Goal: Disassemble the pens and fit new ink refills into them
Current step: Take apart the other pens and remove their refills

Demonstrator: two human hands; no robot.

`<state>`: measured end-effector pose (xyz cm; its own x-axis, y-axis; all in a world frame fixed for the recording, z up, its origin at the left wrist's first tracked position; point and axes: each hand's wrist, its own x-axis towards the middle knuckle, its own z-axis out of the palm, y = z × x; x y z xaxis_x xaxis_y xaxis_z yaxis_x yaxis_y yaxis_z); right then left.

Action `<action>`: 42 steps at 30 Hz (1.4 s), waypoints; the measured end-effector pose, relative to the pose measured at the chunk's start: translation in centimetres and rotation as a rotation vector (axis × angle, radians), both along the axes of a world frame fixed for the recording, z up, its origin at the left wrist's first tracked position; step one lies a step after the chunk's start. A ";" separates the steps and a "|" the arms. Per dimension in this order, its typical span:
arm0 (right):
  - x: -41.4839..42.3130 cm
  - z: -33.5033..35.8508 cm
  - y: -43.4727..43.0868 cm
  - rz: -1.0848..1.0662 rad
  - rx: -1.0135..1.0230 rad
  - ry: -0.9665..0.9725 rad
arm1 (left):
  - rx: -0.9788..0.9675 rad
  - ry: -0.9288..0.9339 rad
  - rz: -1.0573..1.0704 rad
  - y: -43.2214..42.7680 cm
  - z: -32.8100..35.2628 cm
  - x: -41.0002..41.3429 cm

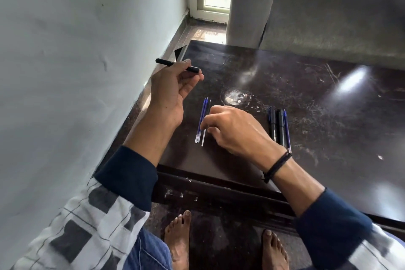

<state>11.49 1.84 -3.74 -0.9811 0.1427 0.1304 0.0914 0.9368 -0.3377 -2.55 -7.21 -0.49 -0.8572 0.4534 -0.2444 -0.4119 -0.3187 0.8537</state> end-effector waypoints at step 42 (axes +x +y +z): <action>0.8 1.2 1.9 -0.469 -0.853 0.562 | 0.058 0.086 -0.365 1.5 1.1 1.5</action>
